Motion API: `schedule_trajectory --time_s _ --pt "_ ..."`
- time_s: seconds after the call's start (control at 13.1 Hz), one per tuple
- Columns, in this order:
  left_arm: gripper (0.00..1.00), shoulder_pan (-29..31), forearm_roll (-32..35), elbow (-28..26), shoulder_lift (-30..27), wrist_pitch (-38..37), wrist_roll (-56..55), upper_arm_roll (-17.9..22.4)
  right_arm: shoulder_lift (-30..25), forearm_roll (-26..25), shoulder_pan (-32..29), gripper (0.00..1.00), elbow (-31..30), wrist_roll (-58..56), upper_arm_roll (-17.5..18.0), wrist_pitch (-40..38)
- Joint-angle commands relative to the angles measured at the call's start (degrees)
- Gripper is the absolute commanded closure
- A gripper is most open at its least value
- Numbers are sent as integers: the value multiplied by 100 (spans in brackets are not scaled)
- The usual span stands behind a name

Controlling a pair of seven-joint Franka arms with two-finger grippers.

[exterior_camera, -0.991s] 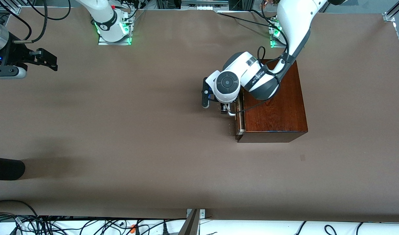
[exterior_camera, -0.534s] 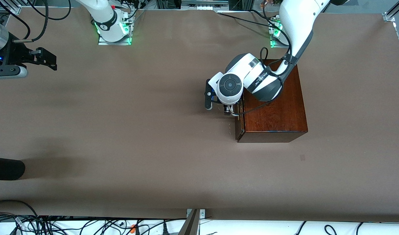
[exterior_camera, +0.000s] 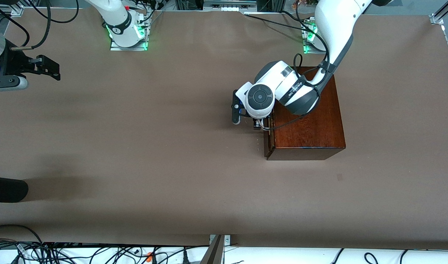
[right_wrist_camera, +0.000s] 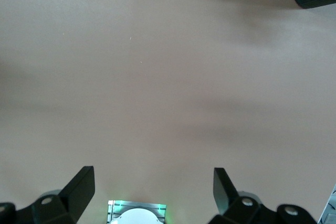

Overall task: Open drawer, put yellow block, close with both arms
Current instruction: 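Push the drawer shut into the box with the left gripper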

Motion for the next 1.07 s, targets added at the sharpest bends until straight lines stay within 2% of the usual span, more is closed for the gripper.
schedule_trajectory --time_s 0.0,0.3,0.53,0.69,0.84,0.99 --pt "0 100 248 -130 -199 -78 150 30 48 -62 -52 0 130 -109 37 -33" --pt "0 91 143 -130 -427 -122 54 -31 48 -203 -8 0 130 -109 46 81" --pt "0 108 -427 -68 -944 -340 -550 -259 48 -151 -16 0 130 -101 46 81" --pt "0 144 -499 -51 -1471 -761 -1287 -234 48 -141 -16 0 130 -92 46 81" --pt "0 624 -499 37 -1902 -1341 -1895 -233 48 -150 -25 0 130 -92 46 81" --pt "0 1187 -473 256 -2097 -1991 -2047 -207 57 -133 -52 0 130 -65 37 90"
